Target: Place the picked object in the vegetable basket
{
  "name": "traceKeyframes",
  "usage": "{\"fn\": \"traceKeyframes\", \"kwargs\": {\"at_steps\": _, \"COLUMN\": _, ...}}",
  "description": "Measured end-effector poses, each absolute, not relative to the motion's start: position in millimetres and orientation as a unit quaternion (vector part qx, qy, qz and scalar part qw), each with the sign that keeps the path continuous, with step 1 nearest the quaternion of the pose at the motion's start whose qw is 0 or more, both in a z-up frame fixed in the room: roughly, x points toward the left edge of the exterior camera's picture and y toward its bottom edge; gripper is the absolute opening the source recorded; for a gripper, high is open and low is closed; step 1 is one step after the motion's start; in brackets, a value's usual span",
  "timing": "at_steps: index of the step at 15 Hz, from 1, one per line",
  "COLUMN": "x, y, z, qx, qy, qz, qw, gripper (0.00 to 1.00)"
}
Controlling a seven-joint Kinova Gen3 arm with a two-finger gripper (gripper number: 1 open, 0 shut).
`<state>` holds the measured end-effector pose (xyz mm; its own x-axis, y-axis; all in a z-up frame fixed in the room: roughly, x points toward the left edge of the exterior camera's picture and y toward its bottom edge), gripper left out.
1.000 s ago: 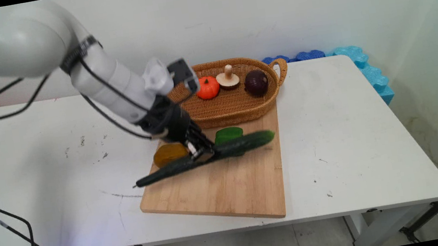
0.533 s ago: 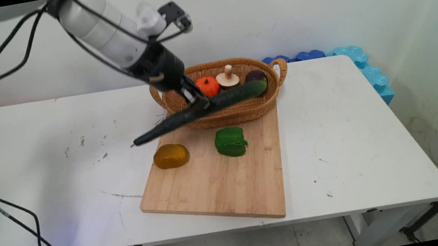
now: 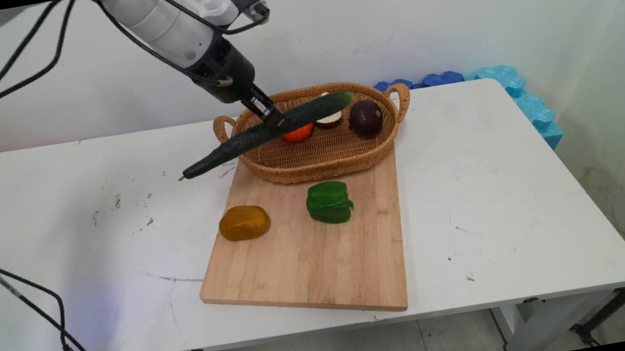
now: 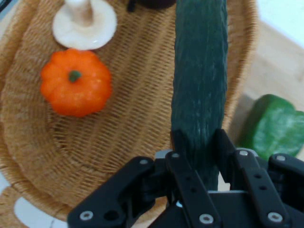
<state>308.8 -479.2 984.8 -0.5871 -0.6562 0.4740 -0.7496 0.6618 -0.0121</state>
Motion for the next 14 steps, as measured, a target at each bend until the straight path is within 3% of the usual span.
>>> {"fn": "traceKeyframes", "kwargs": {"at_steps": 14, "x": 315.3, "y": -540.9, "z": 934.2, "qx": 0.438, "qy": -0.874, "qz": 0.110, "qw": 0.181, "gripper": 0.00}}
